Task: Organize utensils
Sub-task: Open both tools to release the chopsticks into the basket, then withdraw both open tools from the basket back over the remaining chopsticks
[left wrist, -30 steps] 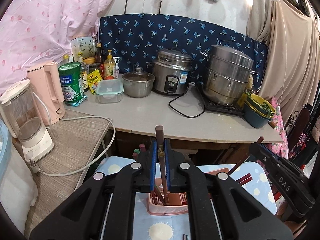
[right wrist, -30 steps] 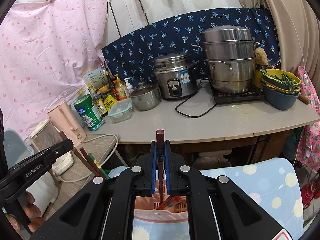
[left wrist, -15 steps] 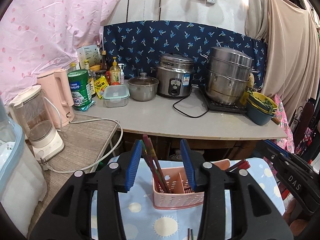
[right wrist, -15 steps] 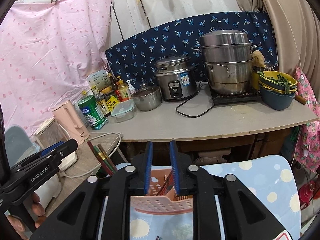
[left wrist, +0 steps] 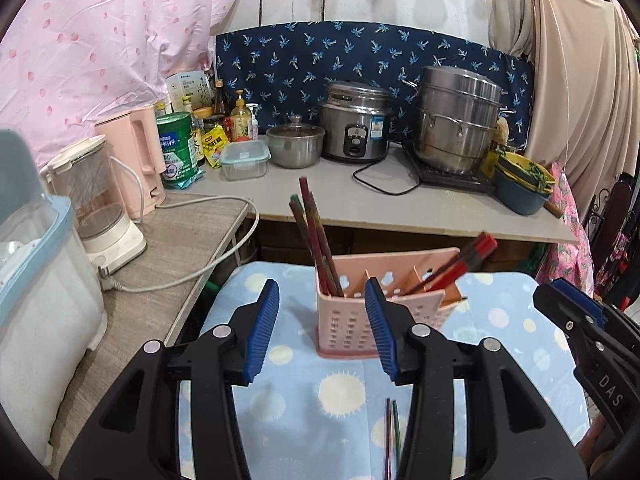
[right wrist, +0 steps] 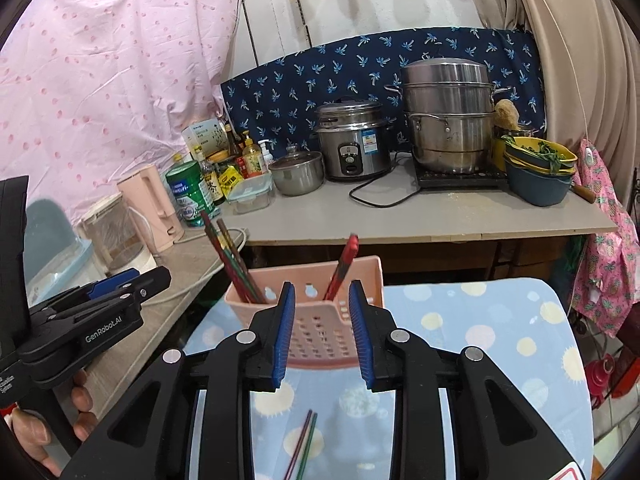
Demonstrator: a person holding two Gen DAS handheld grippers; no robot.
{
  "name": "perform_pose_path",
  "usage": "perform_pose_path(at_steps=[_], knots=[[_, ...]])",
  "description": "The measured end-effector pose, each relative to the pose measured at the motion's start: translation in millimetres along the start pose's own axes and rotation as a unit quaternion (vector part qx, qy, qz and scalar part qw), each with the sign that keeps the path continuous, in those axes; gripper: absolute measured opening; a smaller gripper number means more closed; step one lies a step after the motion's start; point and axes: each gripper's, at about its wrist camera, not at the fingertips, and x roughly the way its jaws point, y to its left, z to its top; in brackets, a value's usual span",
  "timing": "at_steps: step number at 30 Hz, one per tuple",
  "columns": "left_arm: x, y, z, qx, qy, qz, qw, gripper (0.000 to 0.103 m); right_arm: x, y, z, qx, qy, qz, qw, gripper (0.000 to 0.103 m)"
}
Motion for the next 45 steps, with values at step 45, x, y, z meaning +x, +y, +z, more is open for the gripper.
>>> perform_pose_path(at_steps=[45], knots=[[-19.6, 8.5, -209.8, 0.024, 0.141, 0.016, 0.9896, 0.056, -33.5, 49.4, -244.4, -0.029, 0.179, -0.009, 0.983, 0.032]])
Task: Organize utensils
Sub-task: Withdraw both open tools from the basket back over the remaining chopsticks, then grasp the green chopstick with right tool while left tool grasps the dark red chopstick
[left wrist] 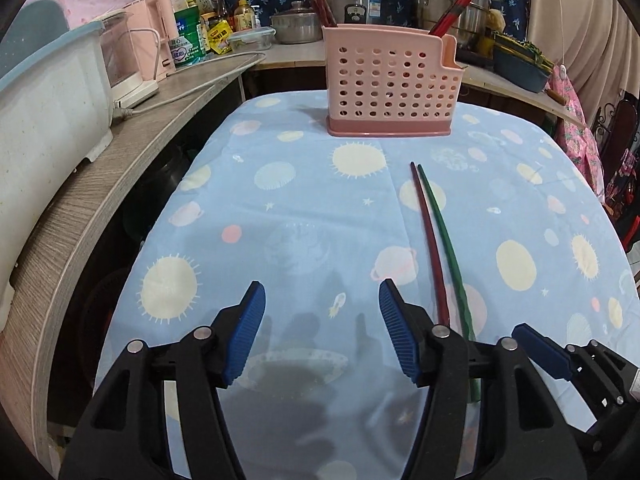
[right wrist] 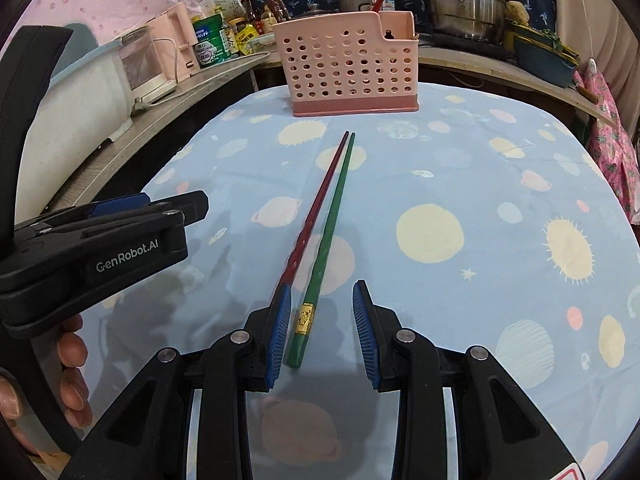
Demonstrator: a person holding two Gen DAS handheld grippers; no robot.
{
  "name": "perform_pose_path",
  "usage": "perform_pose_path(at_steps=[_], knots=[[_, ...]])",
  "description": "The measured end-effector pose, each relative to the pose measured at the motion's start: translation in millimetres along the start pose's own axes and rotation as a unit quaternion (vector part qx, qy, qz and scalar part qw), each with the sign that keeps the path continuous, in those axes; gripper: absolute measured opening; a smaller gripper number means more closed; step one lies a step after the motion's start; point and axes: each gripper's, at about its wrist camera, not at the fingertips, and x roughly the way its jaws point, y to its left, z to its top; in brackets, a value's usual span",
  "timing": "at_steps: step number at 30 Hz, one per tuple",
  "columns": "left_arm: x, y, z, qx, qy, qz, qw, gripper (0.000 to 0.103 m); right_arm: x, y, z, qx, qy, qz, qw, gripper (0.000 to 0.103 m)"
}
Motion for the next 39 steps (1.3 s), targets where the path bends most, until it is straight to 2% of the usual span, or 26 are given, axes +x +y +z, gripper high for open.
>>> perform_pose_path(at_steps=[15, 18, 24, 31, 33, 39], knots=[[7.5, 2.3, -10.6, -0.001, 0.016, 0.002, 0.9999, 0.057, 12.7, 7.4, -12.7, -0.020, 0.012, -0.026, 0.999, 0.030], [8.2, 2.9, -12.3, -0.004, 0.017, 0.001, 0.9998, 0.057, 12.1, 5.8, -13.4, -0.019, 0.011, -0.029, 0.999, 0.025], [8.0, 2.2, -15.7, -0.003, 0.018, 0.000, 0.9998, 0.058, 11.1, -4.5, -13.5, -0.005, 0.010, -0.035, 0.999, 0.007], [7.8, -11.7, -20.1, 0.007, 0.023, -0.012, 0.9996, 0.060, 5.7, -20.6, -15.1, 0.012, 0.007, -0.045, 0.999, 0.007], [6.0, -16.5, -21.6, 0.010, 0.021, -0.015, 0.9996, 0.068, 3.3, -27.5, -16.3, 0.020, 0.005, -0.049, 0.999, 0.007], [4.3, -32.4, -24.1, 0.022, 0.022, -0.024, 0.9992, 0.070, -4.7, -51.0, -20.9, 0.046, 0.002, -0.055, 0.997, 0.007]])
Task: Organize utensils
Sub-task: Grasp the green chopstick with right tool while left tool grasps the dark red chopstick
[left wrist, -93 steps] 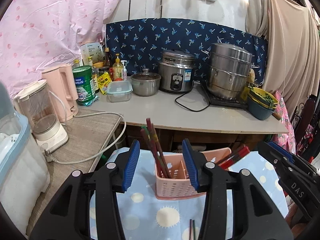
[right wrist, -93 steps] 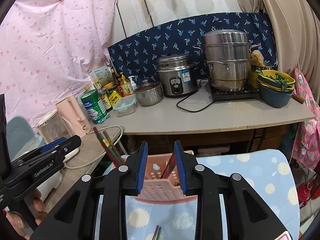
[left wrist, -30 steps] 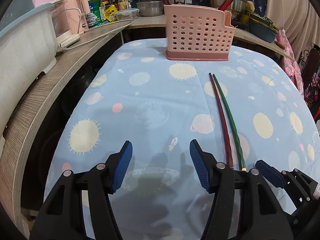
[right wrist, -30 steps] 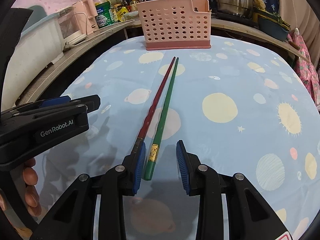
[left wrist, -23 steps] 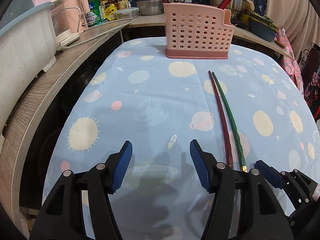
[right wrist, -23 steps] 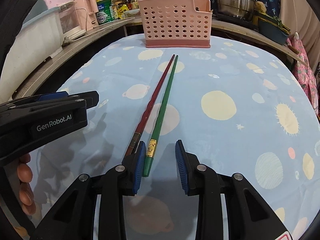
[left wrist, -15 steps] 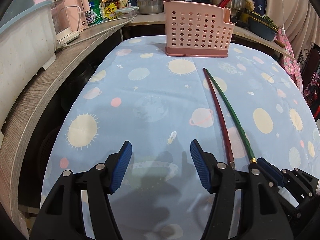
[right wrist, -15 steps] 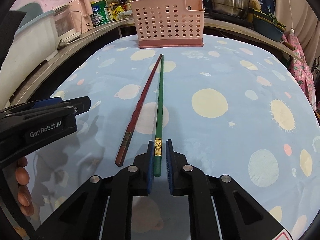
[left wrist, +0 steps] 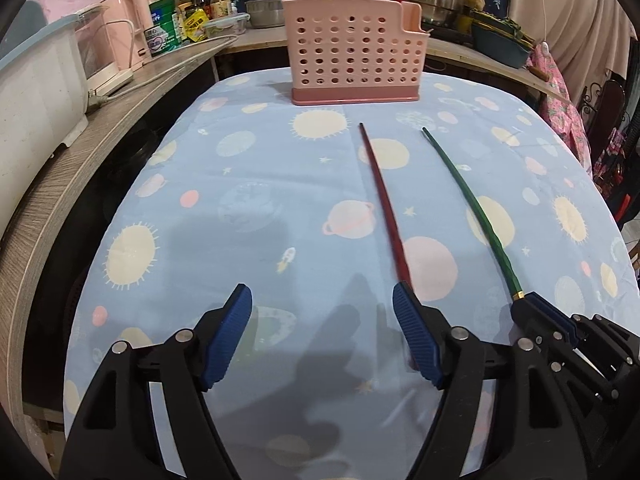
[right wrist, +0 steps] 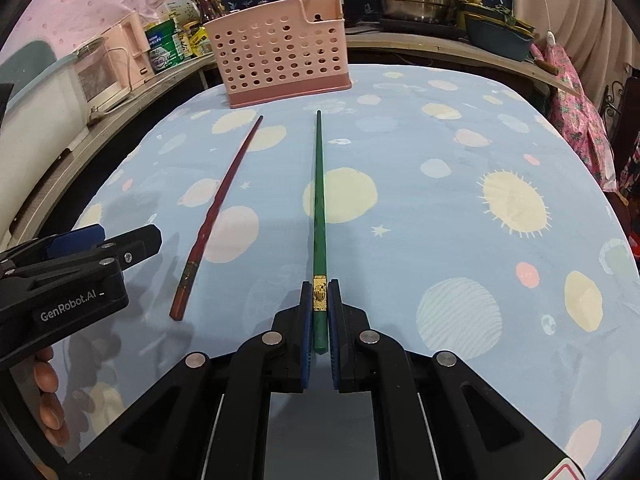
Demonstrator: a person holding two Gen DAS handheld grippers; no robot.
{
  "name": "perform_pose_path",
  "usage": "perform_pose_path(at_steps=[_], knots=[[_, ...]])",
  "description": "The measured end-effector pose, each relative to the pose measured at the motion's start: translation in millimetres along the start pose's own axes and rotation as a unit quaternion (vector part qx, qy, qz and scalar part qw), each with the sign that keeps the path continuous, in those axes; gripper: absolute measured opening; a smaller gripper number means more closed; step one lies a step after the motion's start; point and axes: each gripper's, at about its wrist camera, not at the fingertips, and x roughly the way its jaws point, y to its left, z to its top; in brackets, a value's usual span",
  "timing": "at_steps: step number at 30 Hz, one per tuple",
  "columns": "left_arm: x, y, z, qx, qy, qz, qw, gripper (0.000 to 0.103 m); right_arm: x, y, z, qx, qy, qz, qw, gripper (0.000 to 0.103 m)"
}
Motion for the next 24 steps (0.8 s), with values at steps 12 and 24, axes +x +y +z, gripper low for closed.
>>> perform_pose_path(at_steps=[12, 24], knots=[[10.1, -27.4, -6.9, 0.007, 0.017, -0.023, 0.9996, 0.079, -4.4, -20.1, -2.8, 0.020, -0.003, 0.003, 1.000, 0.007], [18.9, -27.3, -12.4, 0.005, 0.024, -0.024, 0.9994, 0.056, -4.5, -21.2, -2.6, 0.022, -0.003, 0.006, 1.000, 0.007]])
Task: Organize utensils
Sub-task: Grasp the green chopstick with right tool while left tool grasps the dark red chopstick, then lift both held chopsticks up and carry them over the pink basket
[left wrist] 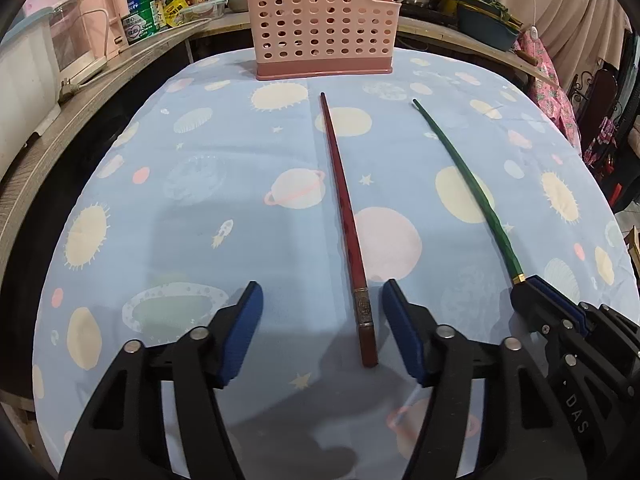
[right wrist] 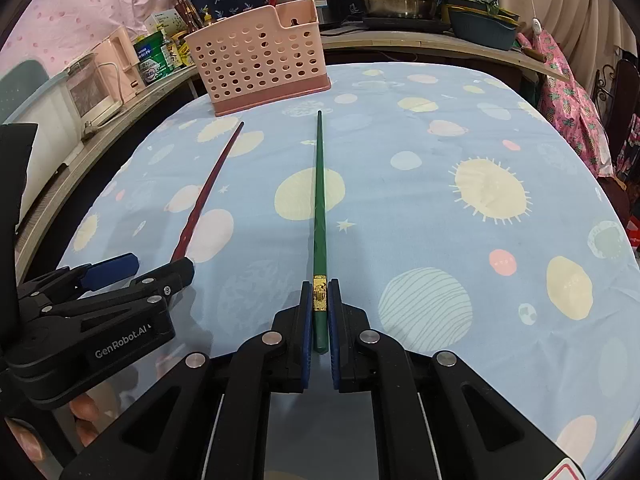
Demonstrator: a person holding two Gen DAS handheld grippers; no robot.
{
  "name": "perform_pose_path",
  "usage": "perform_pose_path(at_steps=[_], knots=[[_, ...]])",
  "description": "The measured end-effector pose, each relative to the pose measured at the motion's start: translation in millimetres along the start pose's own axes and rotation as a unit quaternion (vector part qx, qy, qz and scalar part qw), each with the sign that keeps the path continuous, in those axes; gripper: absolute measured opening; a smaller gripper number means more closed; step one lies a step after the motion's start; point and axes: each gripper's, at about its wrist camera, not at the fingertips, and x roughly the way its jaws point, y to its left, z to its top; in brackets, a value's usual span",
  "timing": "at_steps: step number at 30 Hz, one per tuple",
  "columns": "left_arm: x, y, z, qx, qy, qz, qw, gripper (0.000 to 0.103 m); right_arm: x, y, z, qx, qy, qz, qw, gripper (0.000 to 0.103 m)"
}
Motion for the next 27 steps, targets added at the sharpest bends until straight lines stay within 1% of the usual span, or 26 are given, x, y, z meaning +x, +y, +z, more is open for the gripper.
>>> perform_pose_path(at_steps=[1, 3, 4, 6, 8, 9, 12, 14, 27], knots=[[-0.4, -0.1, -0.2, 0.001, -0.001, 0.000, 1.0000, 0.054, 0.1, -0.2, 0.2, 0.000, 0.000, 0.000, 1.000, 0.007], [-1.4, 0.1, -0.4, 0.003, -0.003, -0.002, 1.0000, 0.043, 0.1, 0.2, -0.1, -0.001, 0.000, -0.001, 1.000, 0.007], [-1.9, 0.1, -0.4, 0.005, -0.003, -0.003, 1.0000, 0.041, 0.1, 0.0, 0.1, -0.002, 0.000, -0.002, 1.000, 0.007], [-2.7, 0.5, -0.4, 0.005, -0.004, -0.007, 1.0000, 0.029, 0.4, 0.5, 0.1, -0.002, 0.000, -0.002, 1.000, 0.007], [-3.1, 1.6, 0.0, 0.005, -0.003, -0.011, 0.9999, 0.024, 0.4, 0.6, 0.1, -0.002, 0.000, -0.003, 1.000, 0.007], [-3.0, 1.8, 0.2, 0.005, -0.003, -0.013, 0.9999, 0.018, 0.3, 0.4, 0.1, -0.002, 0.000, -0.002, 1.000, 0.007], [-3.2, 2.8, 0.4, 0.004, -0.001, -0.018, 0.9998, 0.009, 0.5, 0.5, 0.1, -0.003, 0.000, -0.003, 1.000, 0.007], [-2.9, 3.4, 0.9, 0.004, -0.001, -0.021, 0.9998, 0.007, 0.7, 0.3, 0.1, -0.003, 0.000, -0.004, 1.000, 0.007], [-5.5, 13.8, -1.9, -0.013, 0.002, -0.045, 0.9989, 0.007, 0.6, 0.9, -0.1, -0.004, 0.000, -0.005, 1.000, 0.007]])
